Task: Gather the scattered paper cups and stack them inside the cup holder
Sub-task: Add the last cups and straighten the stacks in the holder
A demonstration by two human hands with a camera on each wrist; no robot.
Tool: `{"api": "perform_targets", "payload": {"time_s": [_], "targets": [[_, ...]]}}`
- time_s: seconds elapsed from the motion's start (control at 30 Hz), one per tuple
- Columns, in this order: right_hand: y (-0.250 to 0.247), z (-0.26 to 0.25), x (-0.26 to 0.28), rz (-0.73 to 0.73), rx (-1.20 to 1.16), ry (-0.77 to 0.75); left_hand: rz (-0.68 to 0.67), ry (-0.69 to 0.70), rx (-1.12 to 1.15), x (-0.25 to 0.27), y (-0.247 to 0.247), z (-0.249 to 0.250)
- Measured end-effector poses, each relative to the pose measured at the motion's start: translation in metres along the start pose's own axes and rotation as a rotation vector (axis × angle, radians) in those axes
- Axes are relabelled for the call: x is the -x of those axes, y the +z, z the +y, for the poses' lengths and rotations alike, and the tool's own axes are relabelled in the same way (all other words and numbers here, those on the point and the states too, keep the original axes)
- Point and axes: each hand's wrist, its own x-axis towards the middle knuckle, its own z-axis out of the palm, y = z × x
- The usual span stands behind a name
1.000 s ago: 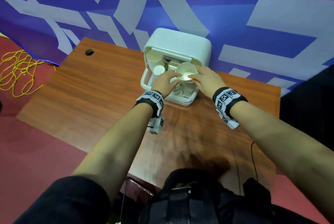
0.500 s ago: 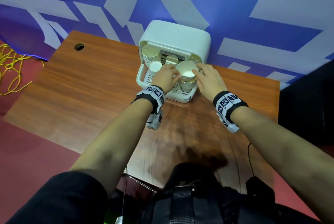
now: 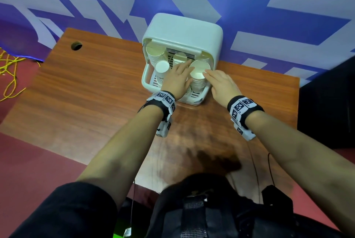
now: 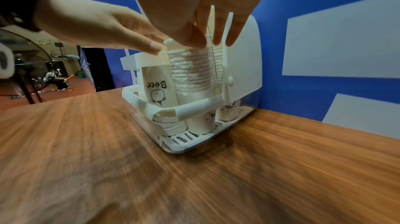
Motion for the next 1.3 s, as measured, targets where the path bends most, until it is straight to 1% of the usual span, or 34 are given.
{"api": "perform_targets", "payload": {"time_s": [0.03, 0.07, 0.1, 0.13, 0.23, 0.33, 0.4, 0.43, 0.5, 0.57, 0.67, 0.8, 0.87, 0.93, 1.0, 1.1, 1.23, 1.3], "targets": [[0.003, 0.000, 0.000, -0.007, 0.006, 0.012, -0.050, 0.022, -0.050, 0.002, 0.003, -0.001], [0.006, 0.001, 0.000, -0.010, 0.008, 0.023, -0.130, 0.022, -0.109, 0.004, 0.004, 0.000], [0.010, 0.001, -0.001, -0.019, 0.008, 0.038, -0.204, 0.010, -0.156, 0.006, 0.006, 0.002], [0.012, 0.000, -0.001, -0.037, 0.005, 0.058, -0.246, -0.006, -0.183, 0.009, 0.007, 0.003], [0.016, -0.005, 0.001, -0.110, -0.002, 0.135, -0.295, -0.045, -0.185, 0.010, 0.004, 0.009], [0.010, -0.010, 0.000, -0.191, -0.021, 0.180, -0.352, -0.076, -0.225, 0.006, -0.004, 0.017], [0.005, -0.011, 0.003, -0.226, -0.056, 0.169, -0.329, -0.096, -0.201, 0.006, -0.009, 0.024], [0.003, -0.011, 0.005, -0.215, -0.081, 0.152, -0.279, -0.101, -0.172, 0.007, -0.010, 0.027], [-0.003, -0.010, 0.017, -0.152, -0.138, 0.137, -0.147, -0.065, -0.113, 0.012, -0.011, 0.038], [-0.011, -0.008, 0.035, -0.118, -0.169, 0.173, -0.069, -0.006, -0.064, 0.018, -0.012, 0.056], [-0.023, 0.001, 0.072, -0.116, -0.178, 0.316, -0.099, -0.003, -0.002, 0.023, -0.011, 0.091], [-0.033, 0.026, 0.142, -0.096, -0.220, 0.531, -0.228, 0.050, 0.082, 0.028, 0.005, 0.148], [-0.035, 0.040, 0.184, -0.096, -0.225, 0.631, -0.296, 0.130, 0.091, 0.031, 0.019, 0.185], [-0.036, 0.052, 0.232, -0.067, -0.263, 0.742, -0.396, 0.239, 0.076, 0.038, 0.037, 0.228], [-0.032, 0.060, 0.287, -0.021, -0.312, 0.867, -0.489, 0.333, 0.074, 0.051, 0.059, 0.275], [-0.025, 0.068, 0.375, 0.063, -0.339, 1.046, -0.583, 0.468, 0.081, 0.075, 0.095, 0.345], [-0.013, 0.069, 0.494, 0.083, -0.386, 1.283, -0.688, 0.640, 0.085, 0.123, 0.146, 0.434], [-0.005, 0.072, 0.554, 0.103, -0.408, 1.404, -0.751, 0.700, 0.062, 0.148, 0.171, 0.477]]}}
